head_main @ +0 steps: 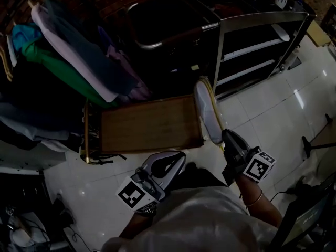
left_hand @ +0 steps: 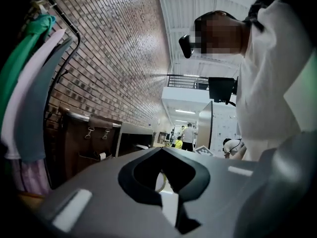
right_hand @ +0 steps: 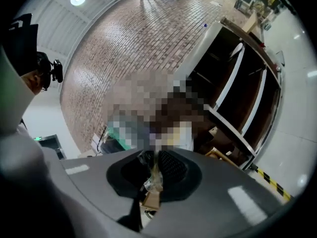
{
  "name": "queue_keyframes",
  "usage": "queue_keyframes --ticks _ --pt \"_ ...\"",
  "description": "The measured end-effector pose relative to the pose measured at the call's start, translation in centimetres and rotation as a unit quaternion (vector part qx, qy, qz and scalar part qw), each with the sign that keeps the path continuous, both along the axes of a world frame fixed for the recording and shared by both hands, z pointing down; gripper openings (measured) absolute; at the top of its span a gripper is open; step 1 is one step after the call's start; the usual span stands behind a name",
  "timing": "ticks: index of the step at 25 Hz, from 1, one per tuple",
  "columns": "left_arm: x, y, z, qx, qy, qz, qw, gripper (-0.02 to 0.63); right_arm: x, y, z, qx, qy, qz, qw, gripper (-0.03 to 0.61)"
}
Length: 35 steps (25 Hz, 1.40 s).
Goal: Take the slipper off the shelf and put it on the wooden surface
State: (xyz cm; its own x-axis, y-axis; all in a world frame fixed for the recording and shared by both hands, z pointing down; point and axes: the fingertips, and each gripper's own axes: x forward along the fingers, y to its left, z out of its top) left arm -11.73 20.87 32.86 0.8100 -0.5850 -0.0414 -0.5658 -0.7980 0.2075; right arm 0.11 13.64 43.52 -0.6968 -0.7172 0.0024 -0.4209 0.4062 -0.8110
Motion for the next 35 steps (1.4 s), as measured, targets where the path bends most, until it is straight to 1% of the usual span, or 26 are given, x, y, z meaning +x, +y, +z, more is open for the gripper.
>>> queue_keyframes --ticks 2,4,7,10,13,15,17,21,25,27,28,30,33,35 --pt "0.8 1.4 0.7 -0.016 -0.01 -0.005 0.9998 -0.008 -0.9 1.2 0.1 -0.002 -0.014 -0.025 1.0 0.032" --pt "1.1 2.5 1.4 -0.023 -0.019 -0.014 0.9995 -0.008 -1.8 2.3 0.7 -0.006 -0.023 -0.045 0.999 0.032" --pt "0.4 3.9 2.2 -0.025 -0.017 -0.026 0.9992 -0.008 -3.2 3.8 2.3 -0.019 -0.015 -0.067 0.997 0.032" --pt "-1.6 4.6 2.7 -0.029 -0.021 -0.036 0.9987 -0.008 -5.1 4.6 3.4 -0.03 0.002 -0.081 0.996 0.032" --pt "-4.4 4.3 2.8 -0.022 -0.014 -0.041 0.9988 -0.008 -7.8 4.5 4.0 -0.029 0.014 -0.086 0.996 0.034" --pt "-6.4 4.2 2.8 -0.018 -0.015 -0.033 0.9992 -0.008 -10.1 4.2 4.8 -0.031 0.015 -0.083 0.996 0.034" --pt "-8.7 4.4 2.9 -0.015 -0.023 -0.018 0.9995 -0.008 -12.7 3.7 5.8 -0.037 0.012 -0.078 0.996 0.034" --pt "-14.6 4.1 2.9 -0.015 -0.048 0.0 0.9987 -0.008 -18.8 2.3 7.5 -0.055 -0.008 -0.056 0.997 0.034" --pt "-20.8 3.0 2.7 -0.002 -0.055 0.0 0.9985 -0.008 -24.4 0.4 11.3 -0.078 -0.002 -0.019 0.997 0.031" --pt "-23.1 3.1 2.8 0.0 -0.065 0.008 0.9979 -0.008 -25.9 0.0 13.1 -0.094 0.003 0.007 0.996 0.031" --pt "-24.0 3.2 2.9 -0.002 -0.069 0.011 0.9976 -0.008 -26.1 -0.2 13.9 -0.105 0.008 0.024 0.994 0.029" --pt "-25.6 3.3 3.0 -0.006 -0.073 0.018 0.9971 -0.008 -25.4 -0.3 15.6 -0.134 0.034 0.064 0.988 0.028" --pt "-27.4 2.7 3.6 -0.016 -0.069 0.027 0.9971 -0.008 -23.8 0.0 18.2 -0.179 0.079 0.116 0.974 0.028" --pt "-28.0 2.4 4.1 -0.017 -0.062 0.038 0.9972 -0.008 -23.2 0.7 20.3 -0.203 0.123 0.132 0.962 0.02"
